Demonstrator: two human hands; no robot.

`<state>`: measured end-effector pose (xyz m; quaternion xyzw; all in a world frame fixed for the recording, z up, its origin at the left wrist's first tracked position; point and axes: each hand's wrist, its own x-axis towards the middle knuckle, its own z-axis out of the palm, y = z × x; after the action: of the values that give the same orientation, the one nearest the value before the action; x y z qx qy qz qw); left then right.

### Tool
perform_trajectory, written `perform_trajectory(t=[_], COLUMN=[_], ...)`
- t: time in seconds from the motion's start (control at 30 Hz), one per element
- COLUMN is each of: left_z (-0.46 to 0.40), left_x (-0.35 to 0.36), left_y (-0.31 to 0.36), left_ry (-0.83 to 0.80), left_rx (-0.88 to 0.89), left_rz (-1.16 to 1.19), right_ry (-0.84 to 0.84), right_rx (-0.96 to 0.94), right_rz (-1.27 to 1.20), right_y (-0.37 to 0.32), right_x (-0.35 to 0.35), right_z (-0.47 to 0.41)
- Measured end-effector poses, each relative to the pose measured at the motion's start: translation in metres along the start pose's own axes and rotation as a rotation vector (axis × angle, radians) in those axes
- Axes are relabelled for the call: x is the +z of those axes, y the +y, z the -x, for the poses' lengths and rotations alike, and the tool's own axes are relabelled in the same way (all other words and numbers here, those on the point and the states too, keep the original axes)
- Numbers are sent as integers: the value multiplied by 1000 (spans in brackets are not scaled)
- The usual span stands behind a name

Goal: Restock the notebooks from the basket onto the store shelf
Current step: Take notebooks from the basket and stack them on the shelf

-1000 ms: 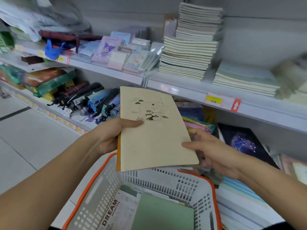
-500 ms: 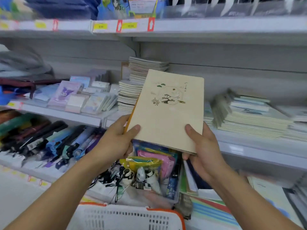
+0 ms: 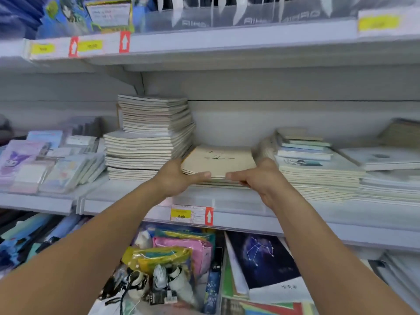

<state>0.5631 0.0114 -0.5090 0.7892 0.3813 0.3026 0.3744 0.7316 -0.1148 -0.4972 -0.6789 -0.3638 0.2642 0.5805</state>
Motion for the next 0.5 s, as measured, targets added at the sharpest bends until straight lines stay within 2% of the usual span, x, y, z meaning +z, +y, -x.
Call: perform_trajectory(t=[0.07,0.23,0.37,0.5], left_z=[-10,-22,-27,-33], left_x=[-1,10,18,22], left_y=[-2,-10,-18,-25], left_ry=[-10,131,269,274], left_rx=[36,36,6,-22], left_rz=[-124,-318,-314,-324], right_ry=[33,129,211,298], right_rx=[-21,-60,-47,-66], right_rz=[75,357,461,534], right_y=[6,16,23,28], right_x=[1,9,9,9], right_z=[-2,-18,-27,-32])
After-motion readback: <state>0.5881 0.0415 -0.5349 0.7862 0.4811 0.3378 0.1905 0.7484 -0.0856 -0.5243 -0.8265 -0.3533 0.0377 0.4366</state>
